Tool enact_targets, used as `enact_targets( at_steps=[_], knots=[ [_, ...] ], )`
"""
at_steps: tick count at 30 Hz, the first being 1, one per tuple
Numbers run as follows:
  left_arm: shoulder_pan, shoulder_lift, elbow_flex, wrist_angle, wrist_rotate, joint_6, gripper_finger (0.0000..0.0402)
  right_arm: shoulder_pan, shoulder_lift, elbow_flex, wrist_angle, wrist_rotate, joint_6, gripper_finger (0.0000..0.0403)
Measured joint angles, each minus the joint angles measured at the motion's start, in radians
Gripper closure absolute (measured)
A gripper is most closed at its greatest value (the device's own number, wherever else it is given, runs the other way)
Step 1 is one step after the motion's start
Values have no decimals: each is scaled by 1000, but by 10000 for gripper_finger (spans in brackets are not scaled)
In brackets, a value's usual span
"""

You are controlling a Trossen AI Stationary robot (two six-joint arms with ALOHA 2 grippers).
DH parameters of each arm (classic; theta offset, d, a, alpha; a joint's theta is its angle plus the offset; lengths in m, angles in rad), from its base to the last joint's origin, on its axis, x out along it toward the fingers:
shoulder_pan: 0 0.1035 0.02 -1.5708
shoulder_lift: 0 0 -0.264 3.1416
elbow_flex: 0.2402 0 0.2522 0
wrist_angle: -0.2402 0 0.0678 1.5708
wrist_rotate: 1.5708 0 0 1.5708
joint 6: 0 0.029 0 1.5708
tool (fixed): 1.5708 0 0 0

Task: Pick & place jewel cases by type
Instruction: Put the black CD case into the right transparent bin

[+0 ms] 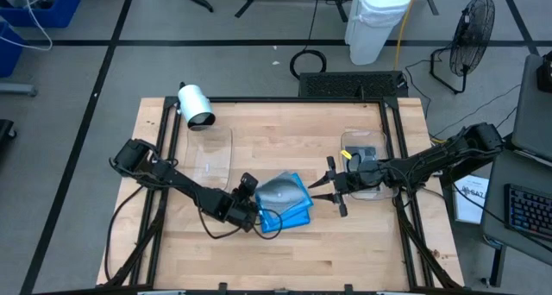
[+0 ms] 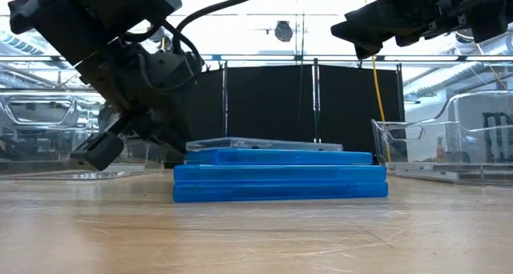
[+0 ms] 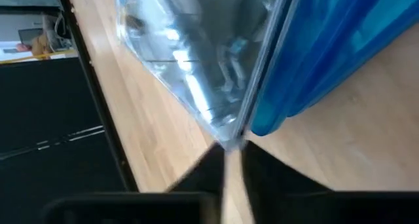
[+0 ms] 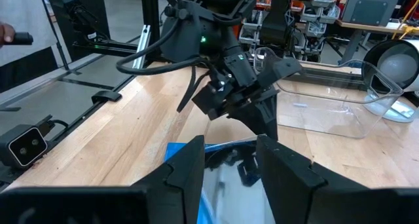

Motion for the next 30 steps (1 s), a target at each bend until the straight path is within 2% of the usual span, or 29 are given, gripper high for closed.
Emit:
enact_targets(
  at_steps=[2, 12, 15, 19, 23, 27, 30],
  knots=[
    [0, 0, 0, 0, 5, -9, 389, 0, 0, 0, 0, 0, 0, 273],
    [-3, 0, 0, -6, 3, -26, 398, 0, 0, 0, 0, 4, 4, 273],
    [-10, 0, 0, -3, 3, -20, 399, -6, 0, 0, -29, 3, 53, 273],
    [-25, 0, 0, 64, 7, 16, 400, -28, 0, 0, -171, 1, 163, 273],
    [-28, 0, 0, 166, 65, 87, 398, -54, 0, 0, -294, 27, 262, 273],
    [-9, -1, 0, 252, 86, 142, 400, -65, 0, 0, -316, 84, 313, 273],
    [11, -1, 0, 288, 99, 154, 395, -76, 0, 0, -318, 80, 351, 273]
  ],
)
